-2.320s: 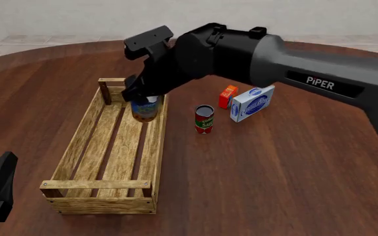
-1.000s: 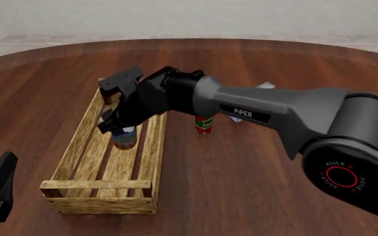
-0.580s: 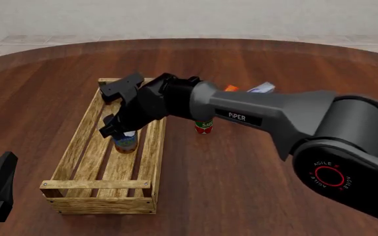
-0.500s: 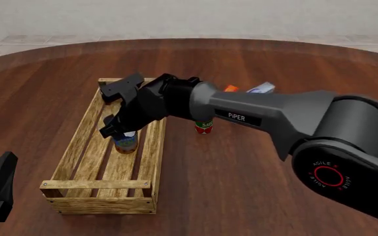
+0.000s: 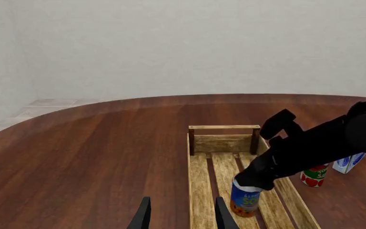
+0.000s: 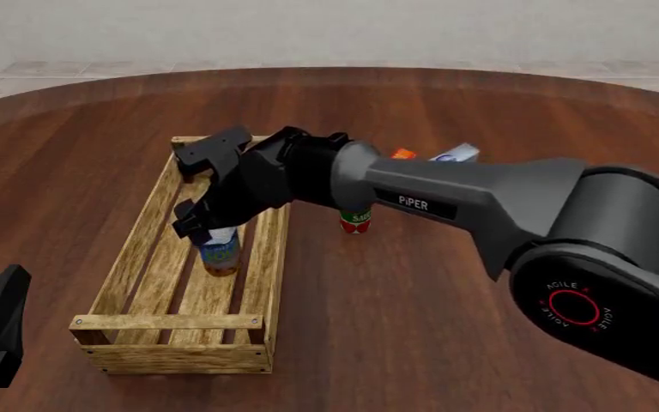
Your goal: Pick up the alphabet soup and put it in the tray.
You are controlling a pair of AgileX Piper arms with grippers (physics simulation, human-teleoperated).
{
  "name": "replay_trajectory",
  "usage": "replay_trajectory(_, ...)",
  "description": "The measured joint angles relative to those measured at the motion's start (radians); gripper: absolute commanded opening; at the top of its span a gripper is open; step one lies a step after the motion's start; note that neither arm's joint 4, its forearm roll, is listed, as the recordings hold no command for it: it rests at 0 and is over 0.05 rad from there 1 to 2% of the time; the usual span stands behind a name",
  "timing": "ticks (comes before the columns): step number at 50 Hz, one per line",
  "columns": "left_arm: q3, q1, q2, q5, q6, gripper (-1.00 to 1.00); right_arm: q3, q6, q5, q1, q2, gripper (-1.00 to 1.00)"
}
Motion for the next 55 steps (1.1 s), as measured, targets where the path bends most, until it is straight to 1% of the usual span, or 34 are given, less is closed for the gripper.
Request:
replay_trajectory(12,0.0,0.0,0.0,0.0,0.0,1.0,0.011,0.007,-0.006,0.008,-0.019,1.0)
replay_trajectory(29,0.0,0.0,0.0,0.0,0.0,1.0,0.084,0.003,-0.013,0.027,-0.128,1.0)
replay_trajectory(43,0.0,0.0,0.0,0.0,0.0,1.0,0.2,-0.007,-0.023,0.032,-0.274,1.0)
replay_trajectory(55,0.0,0.0,0.0,0.0,0.0,1.0,0.342,-0.011,-0.055,0.019,-0.44,1.0)
